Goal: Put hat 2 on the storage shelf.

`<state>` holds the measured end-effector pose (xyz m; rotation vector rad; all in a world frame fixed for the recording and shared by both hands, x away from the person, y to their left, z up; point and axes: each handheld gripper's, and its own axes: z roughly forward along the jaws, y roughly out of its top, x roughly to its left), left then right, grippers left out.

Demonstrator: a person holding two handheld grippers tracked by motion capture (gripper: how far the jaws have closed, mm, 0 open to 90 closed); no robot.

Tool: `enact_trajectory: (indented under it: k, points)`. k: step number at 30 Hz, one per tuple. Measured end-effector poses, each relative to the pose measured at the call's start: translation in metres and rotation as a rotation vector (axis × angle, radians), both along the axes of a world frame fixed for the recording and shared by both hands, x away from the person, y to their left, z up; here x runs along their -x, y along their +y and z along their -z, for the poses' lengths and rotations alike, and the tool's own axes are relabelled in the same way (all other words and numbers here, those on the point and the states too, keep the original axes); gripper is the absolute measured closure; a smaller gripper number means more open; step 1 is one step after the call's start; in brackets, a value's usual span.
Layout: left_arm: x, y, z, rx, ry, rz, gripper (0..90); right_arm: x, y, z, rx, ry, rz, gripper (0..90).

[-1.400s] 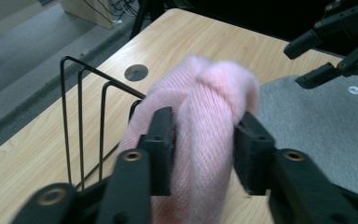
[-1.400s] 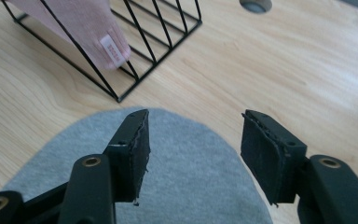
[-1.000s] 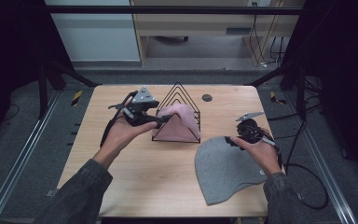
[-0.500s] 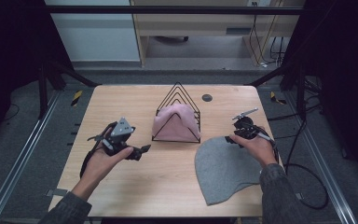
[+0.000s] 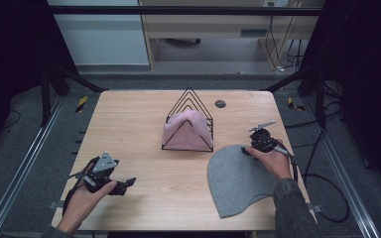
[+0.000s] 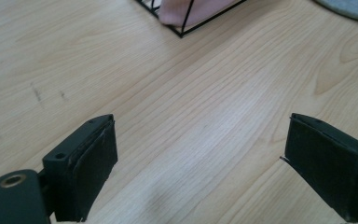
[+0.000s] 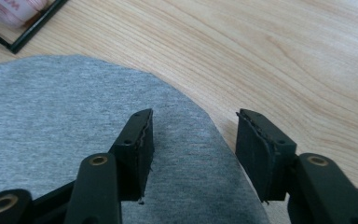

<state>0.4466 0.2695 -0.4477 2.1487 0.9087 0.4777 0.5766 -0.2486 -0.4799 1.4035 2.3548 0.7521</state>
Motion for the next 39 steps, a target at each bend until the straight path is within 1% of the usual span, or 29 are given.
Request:
enact_trajectory:
  k: [1, 4, 6, 7, 8, 9, 11, 12, 13, 15, 16, 17, 19, 20, 21, 22, 23, 25, 26, 27, 28, 32, 33, 34, 36, 39]
  points:
    - [0.000, 0.000, 0.000, 0.000, 0.000, 0.000, 8.7, 0.000, 0.000, 0.000, 0.000, 0.000, 0.000, 48.0]
    - [-0.002, 0.004, 0.000, 0.013, -0.002, -0.022, 8.7, 0.000, 0.003, 0.003, 0.016, 0.006, -0.012, 54.3]
    - [-0.003, 0.004, 0.000, 0.012, -0.007, -0.027, 8.7, 0.000, 0.003, 0.002, 0.017, 0.005, -0.023, 61.5]
    - [-0.003, 0.004, 0.000, 0.011, -0.007, -0.027, 8.7, 0.001, 0.004, 0.001, 0.012, 0.014, -0.023, 68.0]
    - [-0.003, 0.005, 0.001, 0.013, 0.000, -0.027, 8.8, 0.002, 0.004, 0.001, -0.001, 0.020, -0.017, 71.0]
    - [-0.003, 0.005, 0.001, 0.013, 0.000, -0.027, 8.8, 0.002, 0.004, 0.001, -0.001, 0.020, -0.017, 71.0]
    - [-0.004, 0.005, 0.002, 0.012, 0.004, -0.028, 8.9, 0.003, 0.005, 0.001, -0.008, 0.036, -0.033, 78.3]
    - [-0.004, 0.006, 0.001, 0.015, 0.003, -0.030, 9.0, 0.004, 0.005, 0.001, -0.011, 0.036, -0.043, 81.3]
    - [-0.004, 0.007, 0.000, 0.021, -0.004, -0.041, 9.4, 0.005, 0.006, 0.001, -0.015, 0.044, -0.048, 83.2]
    - [-0.005, 0.009, 0.000, 0.032, -0.005, -0.050, 9.8, 0.008, 0.007, 0.000, -0.022, 0.048, -0.062, 84.8]
    - [-0.007, 0.010, 0.002, 0.035, 0.011, -0.053, 9.8, 0.013, 0.009, -0.003, -0.026, 0.041, -0.072, 85.2]
    - [-0.007, 0.010, 0.002, 0.035, 0.011, -0.053, 9.7, 0.013, 0.009, -0.003, -0.026, 0.041, -0.072, 85.2]
    - [-0.009, 0.009, 0.004, 0.024, 0.023, -0.048, 9.7, 0.020, 0.009, -0.010, -0.033, 0.004, -0.091, 85.4]
    - [-0.009, 0.009, 0.005, 0.022, 0.027, -0.045, 9.6, 0.033, 0.010, -0.024, -0.044, -0.042, -0.112, 85.6]
    - [-0.010, 0.009, 0.005, 0.026, 0.031, -0.046, 9.6, 0.033, 0.010, -0.024, -0.044, -0.042, -0.112, 85.6]
    - [-0.010, 0.009, 0.006, 0.024, 0.032, -0.047, 9.3, 0.038, 0.011, -0.029, -0.043, -0.067, -0.128, 85.6]
    - [-0.011, 0.009, 0.006, 0.024, 0.033, -0.050, 9.1, 0.047, 0.012, -0.038, -0.042, -0.097, -0.144, 85.7]
    - [-0.012, 0.011, 0.007, 0.019, 0.037, -0.056, 9.1, 0.059, 0.012, -0.049, -0.055, -0.135, -0.173, 85.8]
    - [-0.012, 0.012, 0.008, 0.022, 0.039, -0.063, 9.1, 0.072, 0.012, -0.061, -0.079, -0.175, -0.193, 85.9]
    - [-0.013, 0.013, 0.008, 0.026, 0.039, -0.066, 9.1, 0.072, 0.012, -0.061, -0.079, -0.175, -0.193, 85.9]
    - [-0.012, 0.014, 0.008, 0.031, 0.040, -0.071, 9.1, 0.078, 0.013, -0.066, -0.090, -0.192, -0.205, 86.0]
    - [-0.014, 0.018, 0.008, 0.049, 0.045, -0.078, 9.0, 0.098, 0.020, -0.090, -0.126, -0.264, -0.253, 86.2]
    - [-0.015, 0.018, 0.009, 0.054, 0.049, -0.076, 9.0, 0.107, 0.024, -0.101, -0.137, -0.298, -0.283, 86.4]
    - [-0.015, 0.018, 0.009, 0.058, 0.053, -0.073, 9.0, 0.107, 0.024, -0.101, -0.137, -0.298, -0.283, 86.4]
    - [-0.015, 0.017, 0.010, 0.059, 0.057, -0.071, 9.0, 0.116, 0.031, -0.112, -0.153, -0.328, -0.320, 86.4]
    - [-0.014, 0.015, 0.010, 0.060, 0.061, -0.054, 9.0, 0.127, 0.041, -0.126, -0.177, -0.361, -0.364, 86.6]
